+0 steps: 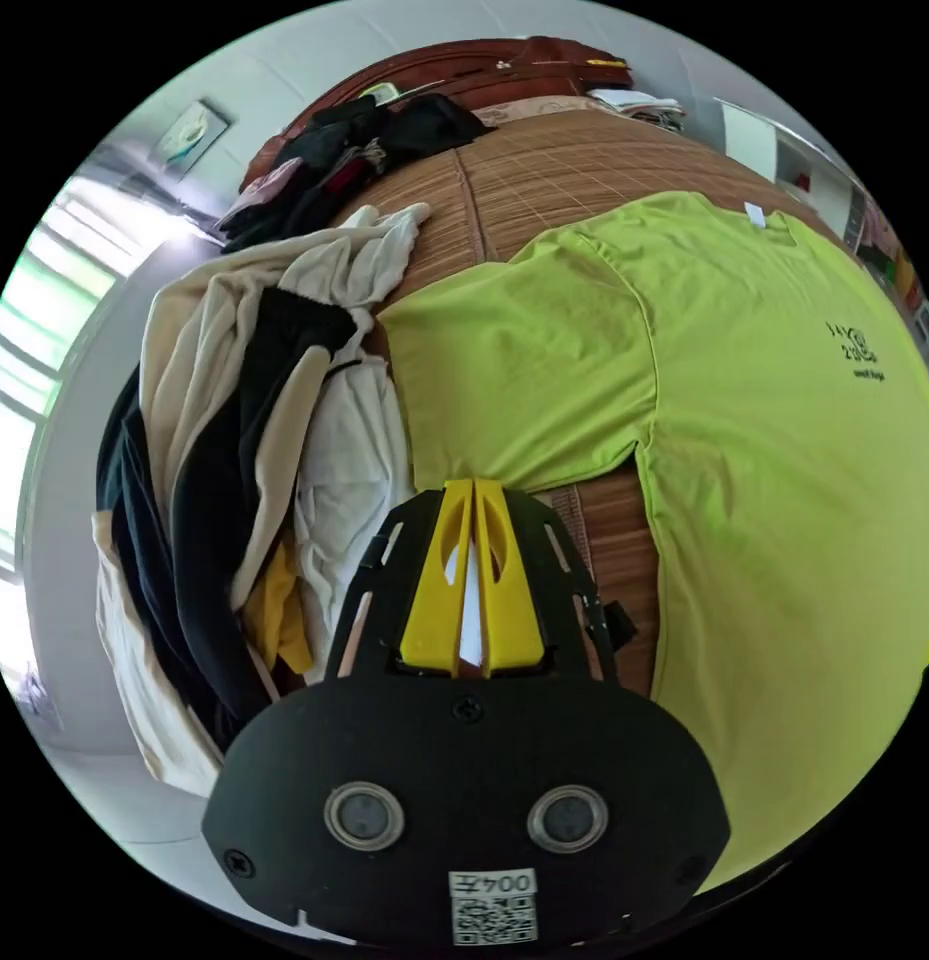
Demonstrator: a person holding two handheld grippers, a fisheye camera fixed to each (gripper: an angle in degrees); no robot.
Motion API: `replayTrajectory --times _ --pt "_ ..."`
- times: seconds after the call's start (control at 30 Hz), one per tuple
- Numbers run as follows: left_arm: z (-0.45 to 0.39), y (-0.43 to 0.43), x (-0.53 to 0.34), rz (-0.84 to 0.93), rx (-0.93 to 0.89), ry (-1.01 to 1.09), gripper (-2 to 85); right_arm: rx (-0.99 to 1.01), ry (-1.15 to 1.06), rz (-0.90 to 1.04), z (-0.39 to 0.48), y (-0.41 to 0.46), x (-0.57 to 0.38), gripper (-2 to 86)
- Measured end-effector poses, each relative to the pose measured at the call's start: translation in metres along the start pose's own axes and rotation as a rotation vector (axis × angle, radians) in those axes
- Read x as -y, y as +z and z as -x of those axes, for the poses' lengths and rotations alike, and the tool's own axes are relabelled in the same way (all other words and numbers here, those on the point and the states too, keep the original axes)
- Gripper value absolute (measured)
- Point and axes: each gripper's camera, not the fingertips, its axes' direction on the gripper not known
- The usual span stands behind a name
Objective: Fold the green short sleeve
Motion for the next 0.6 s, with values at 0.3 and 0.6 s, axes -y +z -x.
replayTrajectory --times 0.3,0.6 --pt "0.019 -0.067 -0.057 -0.128 -0.048 -0.073 1.0 0.084 0.006 0.067 0.0 0.044 -0.002 0.2" --pt "-0.046 -0.175 -0.228 -0.277 -0.265 0.167 0.9 0.233 0.313 0.022 -0.127 0.001 -0.054 7.7"
